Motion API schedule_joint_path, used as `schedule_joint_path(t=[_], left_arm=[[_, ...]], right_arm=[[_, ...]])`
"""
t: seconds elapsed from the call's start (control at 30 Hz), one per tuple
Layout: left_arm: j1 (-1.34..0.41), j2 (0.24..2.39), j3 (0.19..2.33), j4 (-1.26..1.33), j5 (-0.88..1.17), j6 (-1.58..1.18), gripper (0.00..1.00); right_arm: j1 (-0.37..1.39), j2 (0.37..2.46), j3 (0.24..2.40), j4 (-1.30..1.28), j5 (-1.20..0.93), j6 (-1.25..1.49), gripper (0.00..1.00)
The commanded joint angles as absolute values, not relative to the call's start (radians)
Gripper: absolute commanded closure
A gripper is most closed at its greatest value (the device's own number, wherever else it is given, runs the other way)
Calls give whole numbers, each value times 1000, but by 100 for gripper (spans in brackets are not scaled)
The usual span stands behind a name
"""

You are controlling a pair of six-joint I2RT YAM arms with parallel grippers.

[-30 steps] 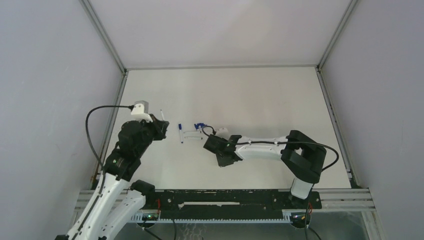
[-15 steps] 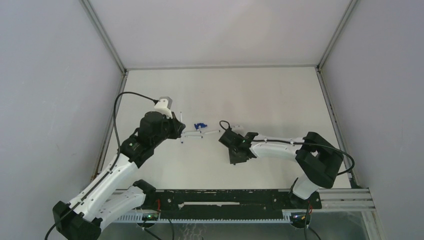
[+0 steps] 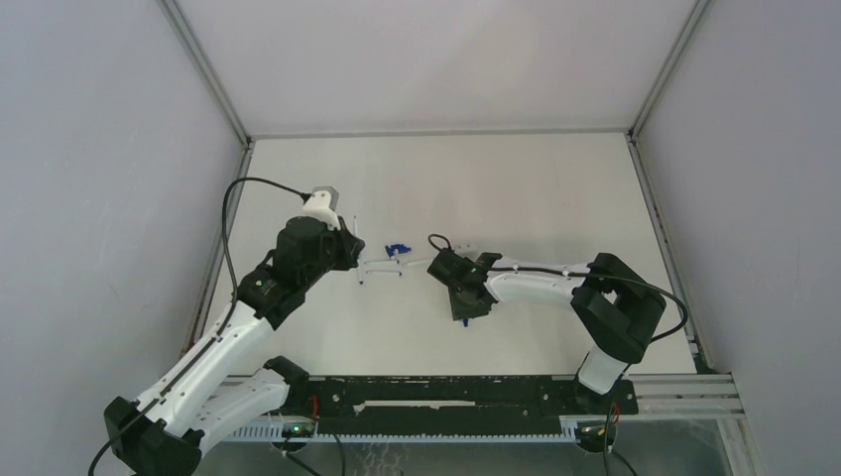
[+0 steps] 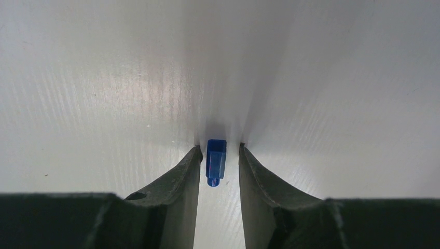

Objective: Insert the pens into the pen caps
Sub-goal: Insert the pen cap onto the pen.

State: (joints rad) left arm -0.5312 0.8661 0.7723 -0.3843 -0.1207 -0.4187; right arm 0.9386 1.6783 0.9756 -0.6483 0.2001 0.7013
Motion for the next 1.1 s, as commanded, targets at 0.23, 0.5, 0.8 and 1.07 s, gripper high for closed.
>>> schedule_joint_path(t=[0.23, 0.5, 0.8, 1.07], left_arm=[[-534, 843, 832, -355, -88, -390, 100], [-534, 756, 765, -286, -69, -386, 100], [-534, 744, 774, -234, -19, -407, 100], [-534, 769, 842, -190, 117, -348, 100]], right_arm=[[945, 1738, 983, -636, 193, 701, 69], [931, 1714, 983, -635, 209, 694, 85], [919, 1435, 983, -594, 238, 635, 99], [877, 968, 846, -193, 263, 545, 100]])
